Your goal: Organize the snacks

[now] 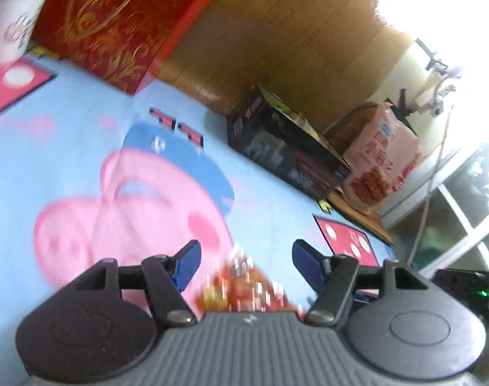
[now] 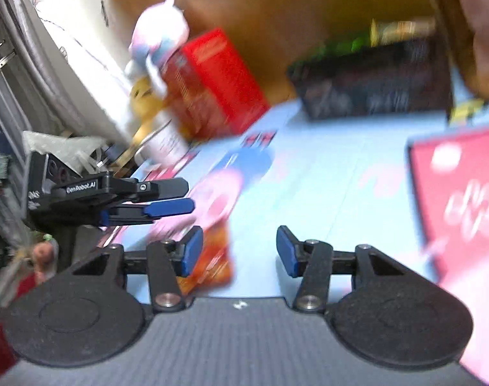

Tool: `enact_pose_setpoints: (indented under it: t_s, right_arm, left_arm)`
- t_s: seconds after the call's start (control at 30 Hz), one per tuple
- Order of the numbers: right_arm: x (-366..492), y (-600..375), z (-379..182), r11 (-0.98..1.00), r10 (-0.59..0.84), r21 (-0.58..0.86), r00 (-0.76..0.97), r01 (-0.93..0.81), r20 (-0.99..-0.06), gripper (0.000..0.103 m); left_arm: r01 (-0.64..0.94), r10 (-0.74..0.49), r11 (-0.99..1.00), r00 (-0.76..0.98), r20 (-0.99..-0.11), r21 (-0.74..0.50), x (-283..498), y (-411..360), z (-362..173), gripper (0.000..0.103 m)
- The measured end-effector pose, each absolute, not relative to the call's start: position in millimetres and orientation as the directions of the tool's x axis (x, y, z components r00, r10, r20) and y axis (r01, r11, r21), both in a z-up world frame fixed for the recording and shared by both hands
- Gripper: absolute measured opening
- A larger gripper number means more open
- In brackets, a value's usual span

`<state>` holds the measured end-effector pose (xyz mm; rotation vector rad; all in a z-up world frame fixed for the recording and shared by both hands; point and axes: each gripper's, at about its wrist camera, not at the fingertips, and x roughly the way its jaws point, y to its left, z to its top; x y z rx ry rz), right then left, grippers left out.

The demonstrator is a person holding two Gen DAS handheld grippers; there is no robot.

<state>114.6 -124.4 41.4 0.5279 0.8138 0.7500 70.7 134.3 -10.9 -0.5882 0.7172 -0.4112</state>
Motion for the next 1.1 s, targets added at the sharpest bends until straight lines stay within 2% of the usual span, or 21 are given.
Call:
enact_pose_setpoints:
  t_s: [0.17,0.27,0.4,0.5,0.53,0.67,0.73,0.9,0.97,1.1]
  right_arm:
    - [94.5,-123.2,36.3,0.573,0.801,0.763,0.401,-0.299,-0.444,0.047]
    - [96.2,-114.7,41.7,0.569,0.805,0.772,0.382,-0.282,-0.454,0.044]
    - [104.4,-101.7,39.4,0.584,0.791,0.764,0.407,-0.275,-0.457,0.043]
    - [110.9,-92.6,33.5,0.602,0.766,0.752,0.46,-0.269,-0.449,0.033]
    - [110.4,-94.5,29.1,0.606,0.76,0.751,0.469,-0.262,-0.449,0.022]
    - [114.3,-99.9,24.6,0.605,0.749,0.766,0.484,-0.219,-0.453,0.016]
    - [110.6,-107.0,25.9,0.619,0.73,0.758,0.508,-0.207,-0.457,0.015]
    - [96.4,-134.2,30.8,0.688,0.644,0.701,0.602,-0.186,-0.472,0.013]
    - [91.3,-146.7,32.7,0.72,0.602,0.671,0.638,-0.175,-0.48,0.009]
    - [84.2,-171.3,32.9,0.772,0.518,0.62,0.701,-0.137,-0.49,0.009]
  left_arm:
    - [0.178,-0.507,0.802,0.708,-0.492,-0.571,48.6,119.0,-20.6,0.062]
    - [0.184,-0.503,0.802,0.721,-0.476,-0.568,48.0,112.1,-21.9,0.063]
    - [0.19,-0.455,0.844,0.748,-0.483,-0.501,43.9,101.6,-21.2,0.063]
    - [0.156,-0.395,0.877,0.773,-0.497,-0.455,40.5,97.9,-19.5,0.062]
    - [0.147,-0.384,0.881,0.777,-0.498,-0.451,39.9,97.6,-19.3,0.062]
    - [0.087,-0.303,0.913,0.797,-0.522,-0.398,39.8,91.5,-16.8,0.063]
    - [0.052,-0.237,0.941,0.805,-0.543,-0.334,40.9,80.1,-15.2,0.063]
    - [-0.023,-0.098,0.981,0.8,-0.592,-0.194,55.6,52.7,-14.2,0.074]
    - [-0.041,-0.076,0.983,0.795,-0.602,-0.177,63.7,46.0,-13.9,0.077]
    - [-0.072,-0.046,0.983,0.789,-0.613,-0.167,77.0,36.1,-14.2,0.079]
